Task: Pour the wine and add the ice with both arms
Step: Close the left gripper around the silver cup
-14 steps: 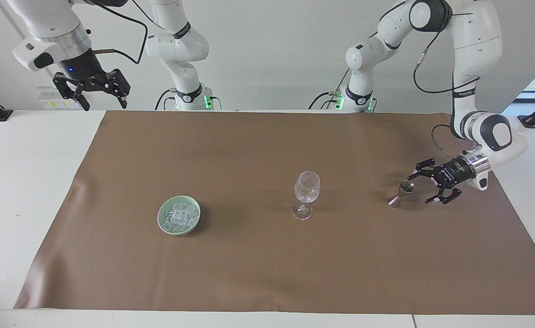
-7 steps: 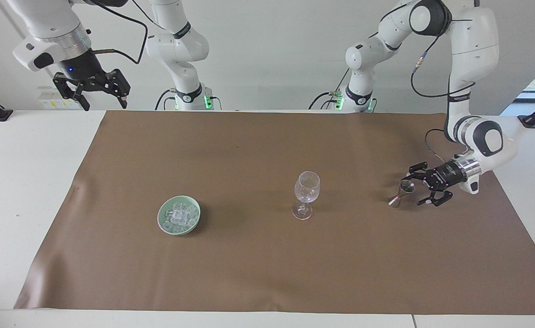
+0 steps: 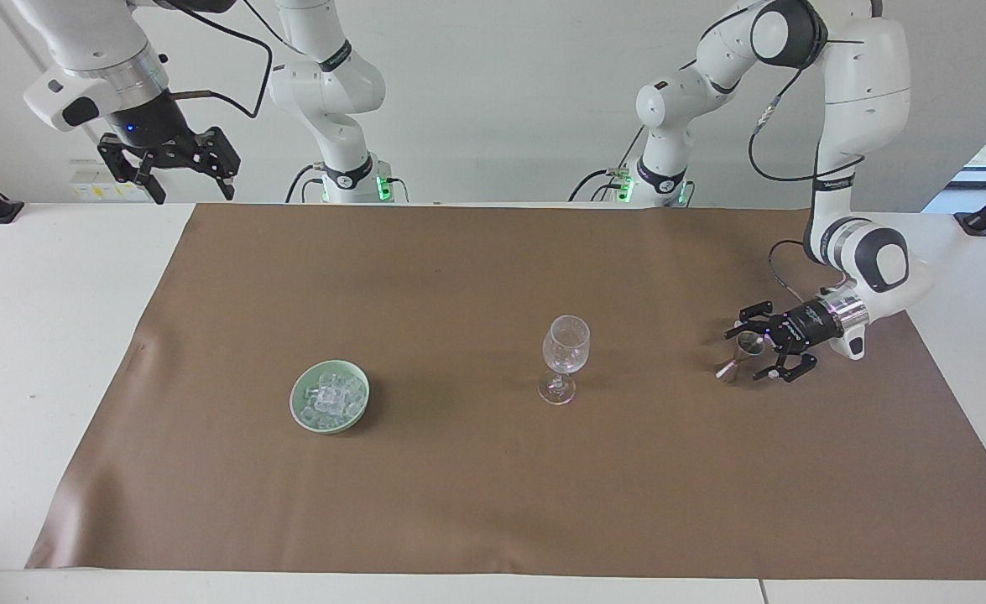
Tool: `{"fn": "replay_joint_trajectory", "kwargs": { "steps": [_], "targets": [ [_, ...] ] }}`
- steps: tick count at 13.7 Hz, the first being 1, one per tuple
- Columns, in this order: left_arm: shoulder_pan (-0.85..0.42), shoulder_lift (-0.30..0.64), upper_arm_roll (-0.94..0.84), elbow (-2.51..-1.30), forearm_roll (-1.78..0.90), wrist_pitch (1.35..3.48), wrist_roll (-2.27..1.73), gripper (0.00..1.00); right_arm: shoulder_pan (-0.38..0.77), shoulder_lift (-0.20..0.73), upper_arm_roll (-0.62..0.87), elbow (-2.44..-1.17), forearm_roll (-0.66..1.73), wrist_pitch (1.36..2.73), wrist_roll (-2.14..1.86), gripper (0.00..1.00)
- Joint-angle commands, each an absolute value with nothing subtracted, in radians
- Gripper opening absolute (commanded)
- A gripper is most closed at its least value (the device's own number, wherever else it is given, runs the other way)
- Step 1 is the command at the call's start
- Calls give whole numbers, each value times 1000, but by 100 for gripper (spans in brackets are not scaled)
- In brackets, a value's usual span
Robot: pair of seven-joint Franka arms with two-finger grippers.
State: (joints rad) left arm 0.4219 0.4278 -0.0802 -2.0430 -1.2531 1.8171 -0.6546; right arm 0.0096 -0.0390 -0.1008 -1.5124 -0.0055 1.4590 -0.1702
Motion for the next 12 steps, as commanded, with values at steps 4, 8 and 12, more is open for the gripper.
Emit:
{"fn": "replay_joint_trajectory", "kwargs": {
  "steps": [4,8,12],
  "targets": [
    [387,414,-72,-2074,-1328,1853,-637,100,17,-48,-109,-1523,3,1457,-184,100],
    [391,414,-71,-2074,-1328,1852,-637,87,17,-49,-109,-1523,3,1457,-184,100],
    [399,414,-71,-2074,-1328,1847,-640,73,17,-49,-109,-1523,3,1457,-184,100]
  ]
}}
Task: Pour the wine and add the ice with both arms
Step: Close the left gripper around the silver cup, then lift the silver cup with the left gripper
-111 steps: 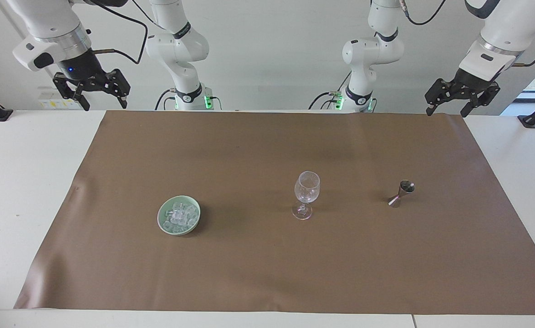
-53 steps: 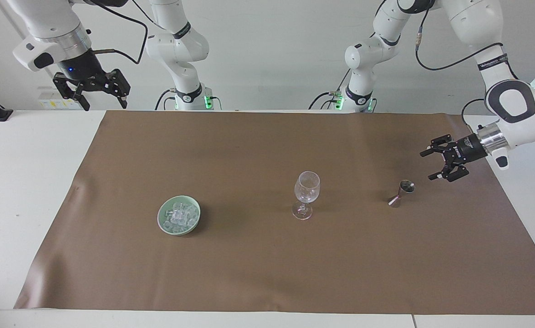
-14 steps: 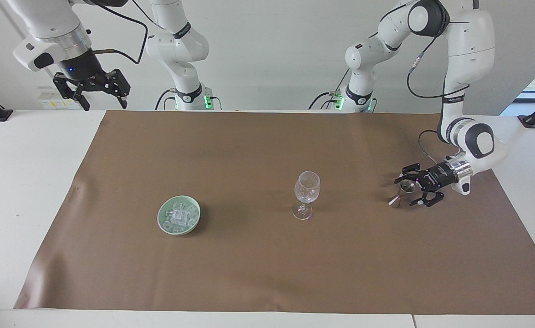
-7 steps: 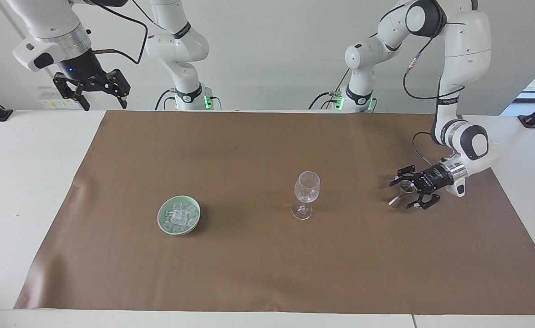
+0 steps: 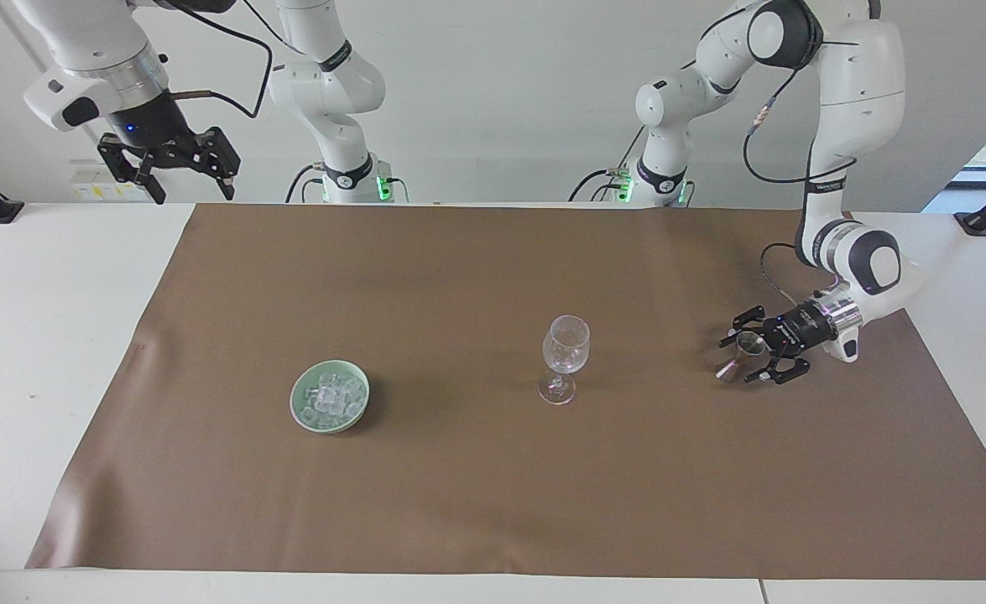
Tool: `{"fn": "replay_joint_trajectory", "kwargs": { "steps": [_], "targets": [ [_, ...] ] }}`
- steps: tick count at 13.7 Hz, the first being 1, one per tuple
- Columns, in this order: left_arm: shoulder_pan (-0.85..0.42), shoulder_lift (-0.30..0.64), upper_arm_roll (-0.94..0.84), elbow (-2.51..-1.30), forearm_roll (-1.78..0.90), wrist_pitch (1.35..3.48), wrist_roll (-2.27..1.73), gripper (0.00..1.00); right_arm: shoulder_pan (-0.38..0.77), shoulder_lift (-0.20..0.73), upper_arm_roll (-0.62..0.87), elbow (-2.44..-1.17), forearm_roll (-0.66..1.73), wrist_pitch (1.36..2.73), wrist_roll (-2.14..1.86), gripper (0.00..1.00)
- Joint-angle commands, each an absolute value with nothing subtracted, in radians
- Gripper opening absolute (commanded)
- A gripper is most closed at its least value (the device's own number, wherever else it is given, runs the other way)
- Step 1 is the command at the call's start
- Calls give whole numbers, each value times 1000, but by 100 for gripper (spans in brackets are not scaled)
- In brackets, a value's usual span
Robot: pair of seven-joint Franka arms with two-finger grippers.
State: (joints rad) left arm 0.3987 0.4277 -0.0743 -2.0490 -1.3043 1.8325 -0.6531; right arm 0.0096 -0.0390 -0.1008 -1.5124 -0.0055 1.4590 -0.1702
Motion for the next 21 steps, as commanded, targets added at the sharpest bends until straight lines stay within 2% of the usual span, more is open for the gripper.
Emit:
{"fn": "replay_joint_trajectory", "kwargs": {
  "steps": [1,5,11,16,18,19,21],
  "targets": [
    [399,414,-71,-2074,-1327,1847,-640,69,17,-49,-109,-1523,3,1457,-184,100],
    [399,414,-69,-2074,-1325,1844,-641,54,17,-49,-109,-1523,3,1457,-184,100],
    [402,416,-67,-2074,-1318,1844,-643,45,17,-48,-109,-1523,3,1457,-184,100],
    [403,414,-67,-2074,-1316,1842,-646,23,17,-49,-109,-1523,3,1457,-184,100],
    [402,416,-67,-2074,-1316,1845,-644,5,17,-49,-109,-1523,3,1457,-184,100],
    [402,416,-67,-2074,-1316,1845,-646,0,17,-49,-109,-1523,3,1457,-184,100],
    [402,416,-67,-2074,-1318,1845,-647,0,17,-49,-109,-1523,3,1457,-184,100]
  ]
}}
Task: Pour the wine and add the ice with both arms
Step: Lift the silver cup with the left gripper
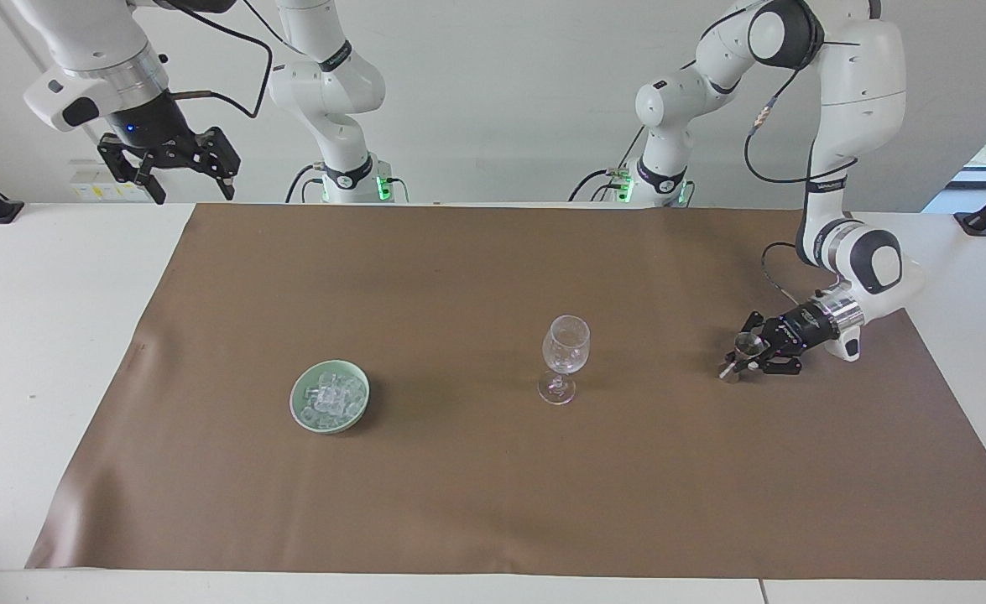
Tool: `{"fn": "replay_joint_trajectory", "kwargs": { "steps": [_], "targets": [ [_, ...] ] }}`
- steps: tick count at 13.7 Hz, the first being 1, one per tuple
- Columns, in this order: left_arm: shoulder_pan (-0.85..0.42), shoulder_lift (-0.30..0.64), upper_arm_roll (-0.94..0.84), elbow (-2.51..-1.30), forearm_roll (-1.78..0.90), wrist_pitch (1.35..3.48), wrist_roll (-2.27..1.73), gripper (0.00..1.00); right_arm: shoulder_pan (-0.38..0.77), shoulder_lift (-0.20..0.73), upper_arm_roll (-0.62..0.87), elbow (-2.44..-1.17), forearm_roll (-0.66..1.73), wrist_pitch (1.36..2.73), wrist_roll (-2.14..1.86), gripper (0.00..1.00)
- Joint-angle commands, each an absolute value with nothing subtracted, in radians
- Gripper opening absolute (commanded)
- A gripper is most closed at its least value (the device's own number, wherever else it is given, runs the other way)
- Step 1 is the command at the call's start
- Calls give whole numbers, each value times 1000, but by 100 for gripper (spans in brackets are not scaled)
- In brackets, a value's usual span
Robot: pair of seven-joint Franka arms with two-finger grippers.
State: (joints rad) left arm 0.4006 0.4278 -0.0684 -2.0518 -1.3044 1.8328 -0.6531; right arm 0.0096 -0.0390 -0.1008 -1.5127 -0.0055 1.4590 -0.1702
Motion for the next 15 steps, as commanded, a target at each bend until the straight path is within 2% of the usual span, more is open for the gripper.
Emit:
{"fn": "replay_joint_trajectory", "kwargs": {
  "steps": [1,9,15],
  "targets": [
    [402,416,-69,-2074,-1319,1842,-650,0,17,-49,-109,-1523,3,1457,-184,100],
    [380,413,-74,-2059,-1341,1821,-680,0,17,-49,-109,-1525,3,1457,-184,100],
    [284,312,-71,-2054,-1342,1845,-779,0,17,-49,-109,-1523,3,1457,-184,100]
  ]
}}
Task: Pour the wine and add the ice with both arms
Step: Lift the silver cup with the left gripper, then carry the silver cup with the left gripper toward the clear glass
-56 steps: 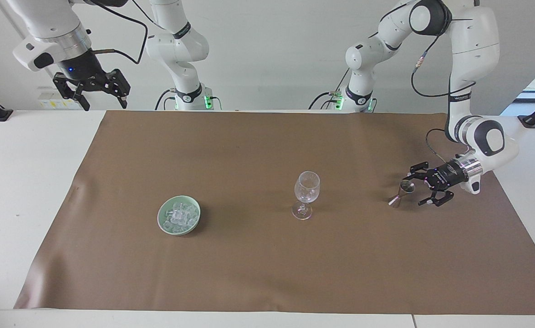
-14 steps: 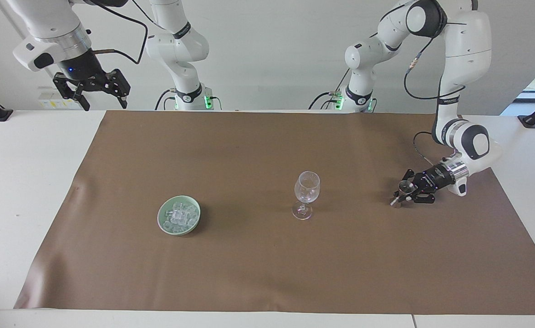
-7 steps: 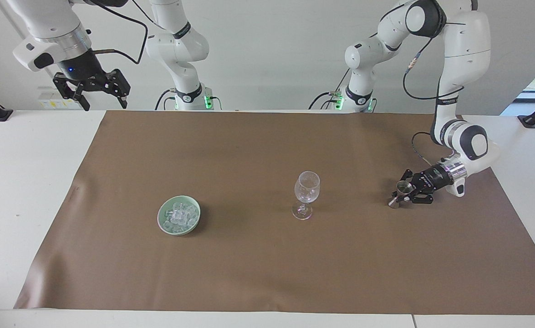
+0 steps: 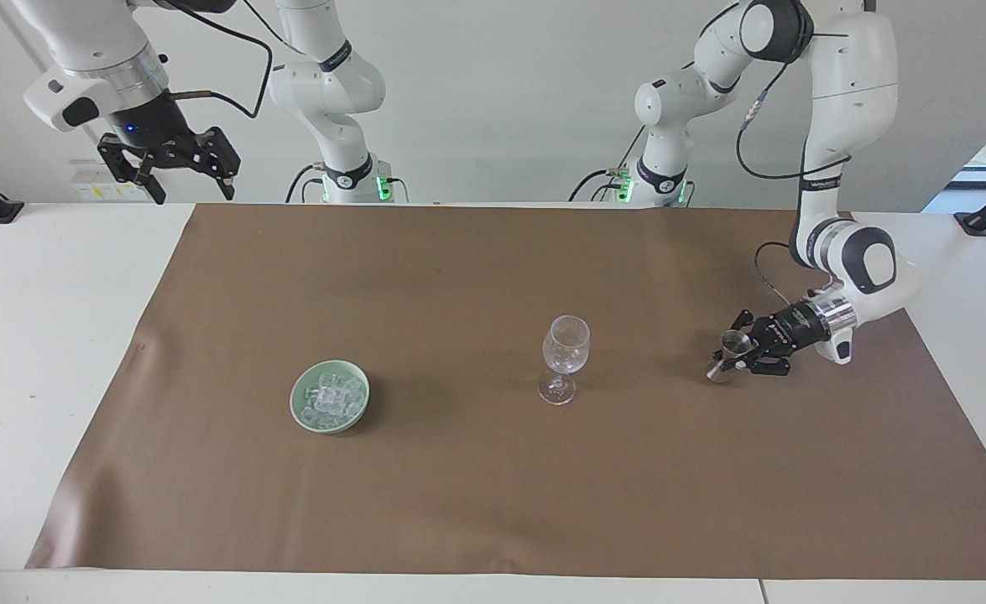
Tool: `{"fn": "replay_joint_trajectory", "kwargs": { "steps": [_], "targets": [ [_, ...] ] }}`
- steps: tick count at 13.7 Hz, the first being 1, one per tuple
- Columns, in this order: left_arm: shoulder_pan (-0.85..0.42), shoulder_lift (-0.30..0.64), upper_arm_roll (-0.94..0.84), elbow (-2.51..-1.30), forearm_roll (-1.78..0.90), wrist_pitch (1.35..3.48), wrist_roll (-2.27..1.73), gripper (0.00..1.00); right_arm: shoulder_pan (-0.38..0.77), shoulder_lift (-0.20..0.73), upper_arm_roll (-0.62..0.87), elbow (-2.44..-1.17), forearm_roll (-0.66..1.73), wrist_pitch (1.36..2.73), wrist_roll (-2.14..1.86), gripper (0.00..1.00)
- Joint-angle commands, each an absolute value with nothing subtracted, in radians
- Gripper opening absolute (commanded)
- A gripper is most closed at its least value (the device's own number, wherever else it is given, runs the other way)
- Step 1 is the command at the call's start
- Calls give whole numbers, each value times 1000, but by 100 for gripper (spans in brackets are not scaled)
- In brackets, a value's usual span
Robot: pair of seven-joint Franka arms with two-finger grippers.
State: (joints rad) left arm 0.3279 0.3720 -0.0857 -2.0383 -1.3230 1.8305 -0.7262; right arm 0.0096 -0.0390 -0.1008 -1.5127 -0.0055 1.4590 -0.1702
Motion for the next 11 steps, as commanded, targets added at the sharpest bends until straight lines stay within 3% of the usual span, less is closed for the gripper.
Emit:
{"fn": "replay_joint_trajectory", "kwargs": {
  "steps": [1,11],
  "targets": [
    [266,290,-71,-2057,-1342,1868,-801,0,17,-49,-109,-1523,3,1457,-184,100],
    [103,158,-66,-2075,-1338,1930,-900,0,17,-49,-109,-1523,3,1457,-184,100]
  ]
}}
